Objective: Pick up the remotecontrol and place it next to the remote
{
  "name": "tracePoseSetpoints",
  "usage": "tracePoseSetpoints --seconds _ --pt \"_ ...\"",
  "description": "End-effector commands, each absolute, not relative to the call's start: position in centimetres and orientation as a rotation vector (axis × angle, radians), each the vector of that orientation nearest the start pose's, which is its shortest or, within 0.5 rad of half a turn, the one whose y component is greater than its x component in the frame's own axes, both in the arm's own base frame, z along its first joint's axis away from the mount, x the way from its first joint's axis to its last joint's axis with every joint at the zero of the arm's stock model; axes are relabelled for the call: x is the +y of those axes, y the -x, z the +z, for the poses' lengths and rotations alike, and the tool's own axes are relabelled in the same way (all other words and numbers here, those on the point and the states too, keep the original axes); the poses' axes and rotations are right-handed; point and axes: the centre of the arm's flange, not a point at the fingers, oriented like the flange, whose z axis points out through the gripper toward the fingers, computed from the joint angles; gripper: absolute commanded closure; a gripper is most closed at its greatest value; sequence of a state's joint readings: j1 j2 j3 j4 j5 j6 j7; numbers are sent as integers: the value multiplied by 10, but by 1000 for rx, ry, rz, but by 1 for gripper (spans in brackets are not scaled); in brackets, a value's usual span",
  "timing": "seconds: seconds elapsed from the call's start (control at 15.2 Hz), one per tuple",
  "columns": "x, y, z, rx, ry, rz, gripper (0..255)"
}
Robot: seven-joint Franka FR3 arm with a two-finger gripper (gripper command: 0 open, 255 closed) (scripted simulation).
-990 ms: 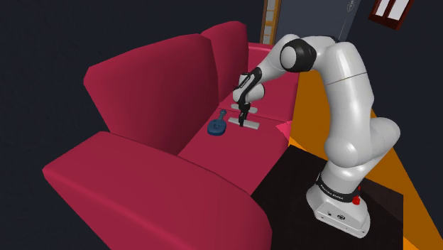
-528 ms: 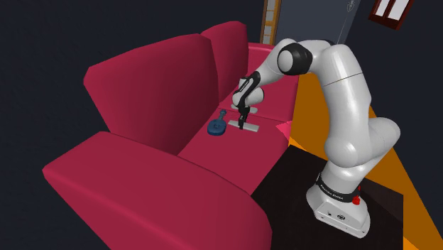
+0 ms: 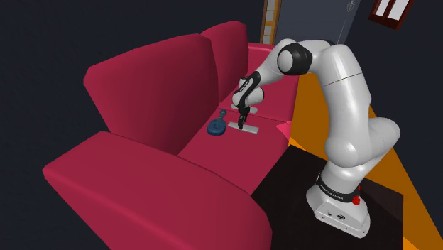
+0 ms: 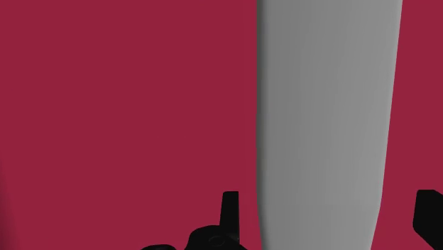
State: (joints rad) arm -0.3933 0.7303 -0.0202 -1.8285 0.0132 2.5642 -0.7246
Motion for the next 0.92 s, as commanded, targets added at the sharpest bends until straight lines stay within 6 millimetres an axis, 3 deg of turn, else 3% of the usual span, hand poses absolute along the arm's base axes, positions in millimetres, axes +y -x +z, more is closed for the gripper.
tracePoseSetpoints --seconds 0.0,0.07,0.33,0.86 --pt "-257 -587 132 -479 3113 -2 0" --pt "-257 -587 132 -479 3113 -2 0" --pt "-257 -587 182 -479 3113 -2 0" --pt "-257 -587 182 -479 3113 -2 0"
